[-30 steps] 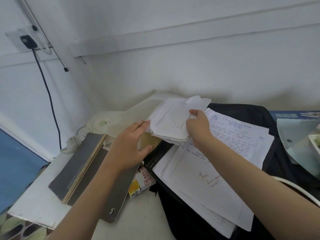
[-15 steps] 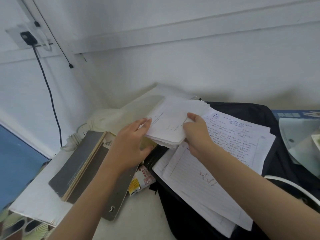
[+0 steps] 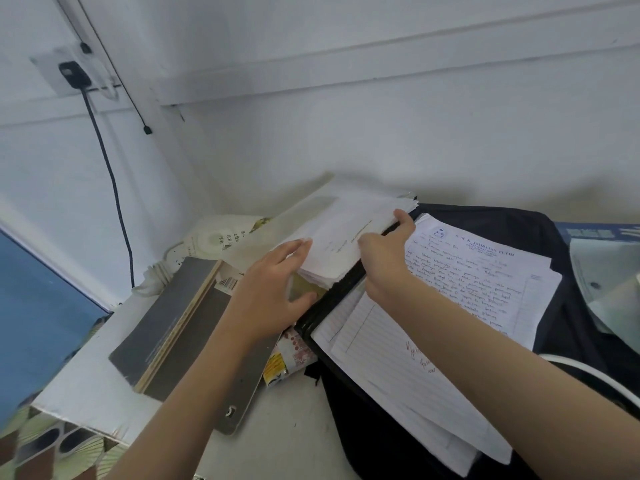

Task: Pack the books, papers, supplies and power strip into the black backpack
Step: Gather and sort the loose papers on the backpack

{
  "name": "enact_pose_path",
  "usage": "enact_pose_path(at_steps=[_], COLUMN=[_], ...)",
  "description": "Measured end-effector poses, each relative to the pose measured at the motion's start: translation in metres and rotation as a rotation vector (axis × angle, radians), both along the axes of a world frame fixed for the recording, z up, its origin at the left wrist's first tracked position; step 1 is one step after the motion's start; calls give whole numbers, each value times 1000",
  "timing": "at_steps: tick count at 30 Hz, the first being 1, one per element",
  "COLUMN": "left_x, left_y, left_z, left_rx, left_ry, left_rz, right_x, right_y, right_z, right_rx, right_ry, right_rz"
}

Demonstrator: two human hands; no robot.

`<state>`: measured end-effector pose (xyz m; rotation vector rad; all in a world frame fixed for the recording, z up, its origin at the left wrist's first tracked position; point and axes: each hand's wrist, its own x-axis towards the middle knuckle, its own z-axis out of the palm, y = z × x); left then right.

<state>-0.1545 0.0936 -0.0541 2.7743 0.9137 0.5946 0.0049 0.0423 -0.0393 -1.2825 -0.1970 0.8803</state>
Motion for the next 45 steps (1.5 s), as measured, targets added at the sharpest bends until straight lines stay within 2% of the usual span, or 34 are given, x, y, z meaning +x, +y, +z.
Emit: enact_pose_path(at_steps=[10,15,21,27,30,37,42,45], left_x=[-3,-3,-3,-6,-6,-6,-8,-11], left_y=[3,3,3,6,6,5,7,8], left_z=[-1,-1,0,-2,-2,-1,-1,-2], left_rx=[-44,-43,-48,-55,-64,-91,-185,-269], left_ry=[-40,-44,-47,-49,-54,-68,-68,-138], left_rz=[13,17,9,15,5,14,4,41], right_x=[5,8,6,11,13,15,11,12], right_y=[6,4,9,21,25,19,2,-10], right_z=[-17,-15,-13,-12,-3,8,1,-6], right_rx=[19,-28,19,1,19,75,33,13], right_ry=[102,-80,-67,-9,105,330,256,262], right_rz=[8,-9,-16,114,200,179,143,134])
